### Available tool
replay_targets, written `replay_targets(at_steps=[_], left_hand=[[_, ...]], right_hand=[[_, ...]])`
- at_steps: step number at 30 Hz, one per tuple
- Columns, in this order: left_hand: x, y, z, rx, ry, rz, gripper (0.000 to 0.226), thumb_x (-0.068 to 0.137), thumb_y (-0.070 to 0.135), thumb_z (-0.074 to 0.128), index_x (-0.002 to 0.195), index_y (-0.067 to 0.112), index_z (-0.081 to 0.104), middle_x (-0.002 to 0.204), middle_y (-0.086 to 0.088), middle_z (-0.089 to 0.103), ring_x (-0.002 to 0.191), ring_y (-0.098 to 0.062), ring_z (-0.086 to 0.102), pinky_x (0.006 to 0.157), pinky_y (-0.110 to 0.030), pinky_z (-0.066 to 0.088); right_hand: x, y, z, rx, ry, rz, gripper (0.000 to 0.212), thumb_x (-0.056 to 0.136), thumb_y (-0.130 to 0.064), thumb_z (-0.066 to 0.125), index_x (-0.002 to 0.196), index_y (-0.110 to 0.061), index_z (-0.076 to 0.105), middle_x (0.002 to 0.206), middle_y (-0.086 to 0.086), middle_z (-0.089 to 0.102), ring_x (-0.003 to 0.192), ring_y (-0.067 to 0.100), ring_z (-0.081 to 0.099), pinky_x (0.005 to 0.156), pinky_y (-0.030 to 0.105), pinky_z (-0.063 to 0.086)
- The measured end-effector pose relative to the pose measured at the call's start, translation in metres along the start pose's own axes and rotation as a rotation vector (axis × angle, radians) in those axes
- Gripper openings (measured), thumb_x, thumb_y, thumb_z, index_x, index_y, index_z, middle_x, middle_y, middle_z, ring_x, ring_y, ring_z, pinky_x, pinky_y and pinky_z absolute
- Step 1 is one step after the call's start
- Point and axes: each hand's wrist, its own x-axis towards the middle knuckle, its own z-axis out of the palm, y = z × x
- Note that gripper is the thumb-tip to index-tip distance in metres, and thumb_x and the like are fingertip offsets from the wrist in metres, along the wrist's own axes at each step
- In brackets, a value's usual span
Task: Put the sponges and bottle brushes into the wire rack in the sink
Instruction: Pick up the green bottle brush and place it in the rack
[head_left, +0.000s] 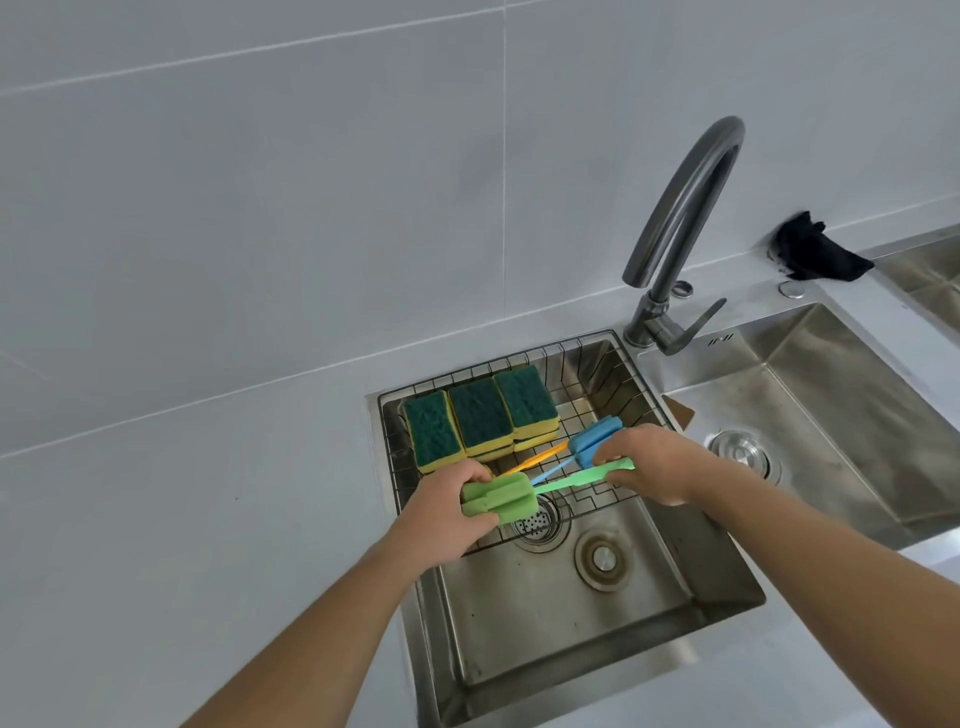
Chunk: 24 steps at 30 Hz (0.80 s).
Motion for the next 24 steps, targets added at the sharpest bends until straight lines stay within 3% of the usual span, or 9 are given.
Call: replay_targets(at_steps=[7, 17, 24], left_hand=[[0.026, -0.013, 0.017, 0.116, -0.036, -0.075, 0.036, 0.078, 0.033, 0.073, 0.109, 0.032, 0.056, 0.104, 0.01, 0.059, 0.092, -0.011, 0.059, 0.082, -0.035, 0.055], [0.045, -0.026, 0.031, 0.229, -0.081, -0.108, 0.032, 0.076, 0.035, 0.072, 0.104, 0.031, 0.058, 0.099, 0.005, 0.062, 0.085, -0.014, 0.061, 0.072, -0.035, 0.055], [0.051, -0.021, 0.036, 0.444, -0.019, -0.055, 0.035, 0.077, 0.04, 0.072, 0.108, 0.026, 0.061, 0.101, 0.006, 0.058, 0.091, -0.016, 0.058, 0.074, -0.029, 0.048]], right_hand=[[0.025, 0.018, 0.011, -0.007, -0.031, 0.066, 0.035, 0.094, -0.031, 0.063, 0.129, -0.025, 0.061, 0.129, 0.0, 0.062, 0.113, 0.018, 0.058, 0.1, 0.032, 0.047], [0.046, 0.028, 0.024, -0.029, -0.053, 0.077, 0.037, 0.093, -0.028, 0.063, 0.129, -0.023, 0.06, 0.13, 0.001, 0.061, 0.116, 0.019, 0.058, 0.102, 0.033, 0.047], [0.051, 0.028, 0.033, -0.017, -0.094, 0.108, 0.034, 0.096, -0.03, 0.055, 0.128, -0.02, 0.06, 0.118, 0.004, 0.067, 0.102, 0.018, 0.063, 0.092, 0.032, 0.053]])
